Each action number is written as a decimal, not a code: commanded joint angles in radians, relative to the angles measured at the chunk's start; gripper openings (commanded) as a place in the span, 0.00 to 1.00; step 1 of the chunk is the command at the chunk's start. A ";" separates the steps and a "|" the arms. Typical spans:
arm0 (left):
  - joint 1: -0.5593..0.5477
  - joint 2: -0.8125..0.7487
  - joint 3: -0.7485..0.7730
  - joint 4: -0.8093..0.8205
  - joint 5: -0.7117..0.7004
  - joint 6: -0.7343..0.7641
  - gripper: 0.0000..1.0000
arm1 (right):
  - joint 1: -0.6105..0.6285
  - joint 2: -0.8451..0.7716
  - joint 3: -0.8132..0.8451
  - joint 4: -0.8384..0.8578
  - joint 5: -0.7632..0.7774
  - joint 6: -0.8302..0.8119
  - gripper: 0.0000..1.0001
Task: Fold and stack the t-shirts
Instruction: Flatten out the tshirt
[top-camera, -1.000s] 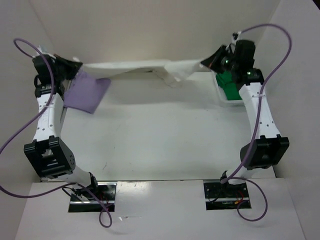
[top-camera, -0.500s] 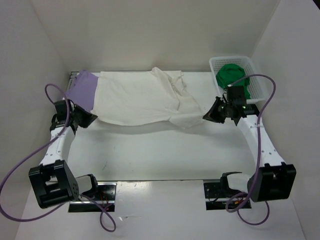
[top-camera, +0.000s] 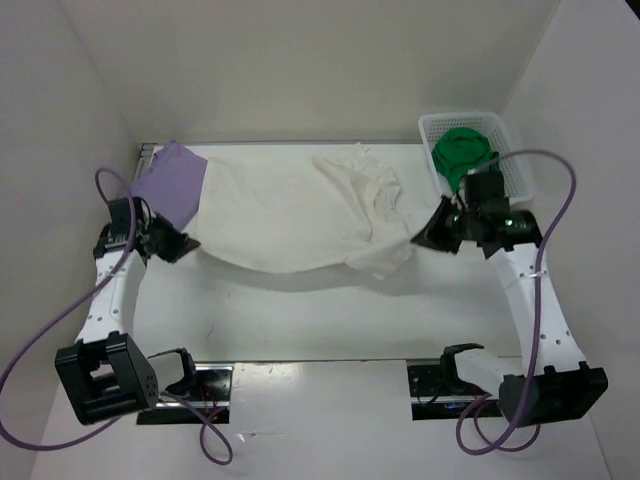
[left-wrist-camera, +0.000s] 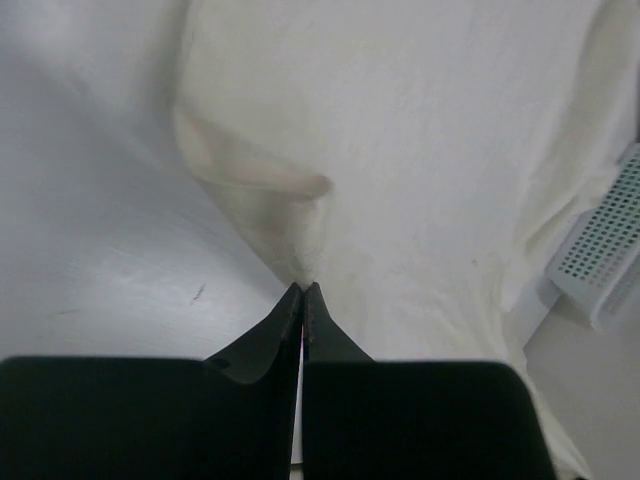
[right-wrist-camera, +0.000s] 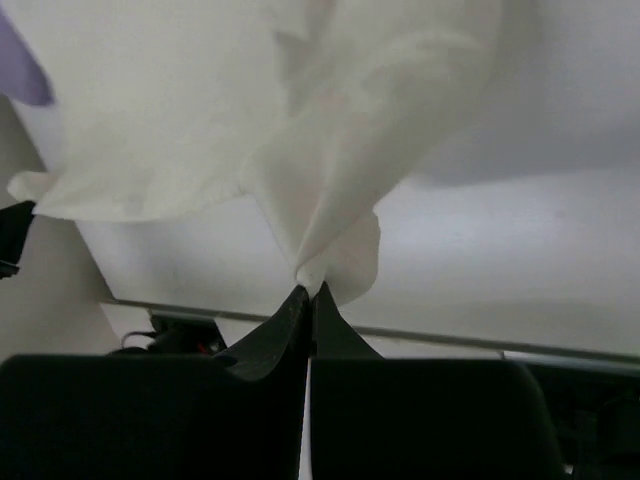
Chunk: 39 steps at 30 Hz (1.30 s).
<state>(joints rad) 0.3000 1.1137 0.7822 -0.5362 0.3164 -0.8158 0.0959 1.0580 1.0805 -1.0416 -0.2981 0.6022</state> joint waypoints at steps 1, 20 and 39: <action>-0.031 0.066 0.309 0.076 0.053 0.010 0.00 | 0.008 0.061 0.357 0.123 0.063 -0.013 0.00; -0.022 0.336 1.411 0.131 0.050 -0.097 0.00 | 0.088 0.479 1.713 0.418 0.370 -0.093 0.00; -0.093 0.728 1.235 0.288 -0.074 -0.071 0.00 | -0.025 1.103 1.793 0.546 0.180 -0.059 0.00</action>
<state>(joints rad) 0.2043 1.8656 1.8744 -0.3370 0.2661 -0.8940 0.0929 2.2826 2.8044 -0.6765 -0.1059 0.5163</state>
